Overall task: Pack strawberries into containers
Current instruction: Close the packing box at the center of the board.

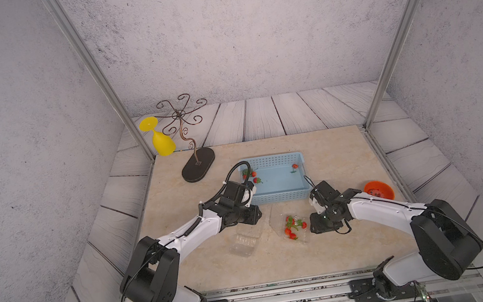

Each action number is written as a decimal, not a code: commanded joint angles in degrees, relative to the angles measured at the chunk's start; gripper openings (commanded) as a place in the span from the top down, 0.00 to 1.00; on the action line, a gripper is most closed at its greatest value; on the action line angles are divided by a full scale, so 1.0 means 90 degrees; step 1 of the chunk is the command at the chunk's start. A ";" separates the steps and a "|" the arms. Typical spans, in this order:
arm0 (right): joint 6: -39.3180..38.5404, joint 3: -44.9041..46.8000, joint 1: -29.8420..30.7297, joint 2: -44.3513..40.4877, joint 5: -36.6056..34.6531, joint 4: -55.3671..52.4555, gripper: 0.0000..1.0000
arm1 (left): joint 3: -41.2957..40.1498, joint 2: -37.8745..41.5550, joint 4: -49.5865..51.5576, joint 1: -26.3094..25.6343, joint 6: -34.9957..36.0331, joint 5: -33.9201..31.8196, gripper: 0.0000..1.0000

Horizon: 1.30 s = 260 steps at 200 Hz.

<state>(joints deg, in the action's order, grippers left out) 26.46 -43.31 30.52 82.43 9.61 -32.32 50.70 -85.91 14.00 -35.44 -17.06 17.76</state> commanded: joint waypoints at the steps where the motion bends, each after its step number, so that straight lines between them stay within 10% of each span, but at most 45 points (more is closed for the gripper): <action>1: 0.0068 0.0032 -0.0015 0.0143 0.0104 0.0036 0.54 | 0.0190 -0.0110 -0.0215 -0.0160 -0.0130 0.0039 0.64; 223: -0.0057 -0.0184 -0.0664 -0.0639 0.0017 -0.0305 0.53 | 0.0945 -0.1348 -0.0671 -0.1589 -0.0244 -0.0059 0.64; 260: 0.0008 -0.0004 -0.1053 -0.1164 0.0963 0.0145 0.48 | 0.0967 -0.1613 -0.0764 -0.1609 -0.0168 -0.0070 0.65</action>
<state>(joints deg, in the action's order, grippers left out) 26.35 -43.81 22.35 75.33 12.45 -32.99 58.04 -99.33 7.99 -49.67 -19.35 17.93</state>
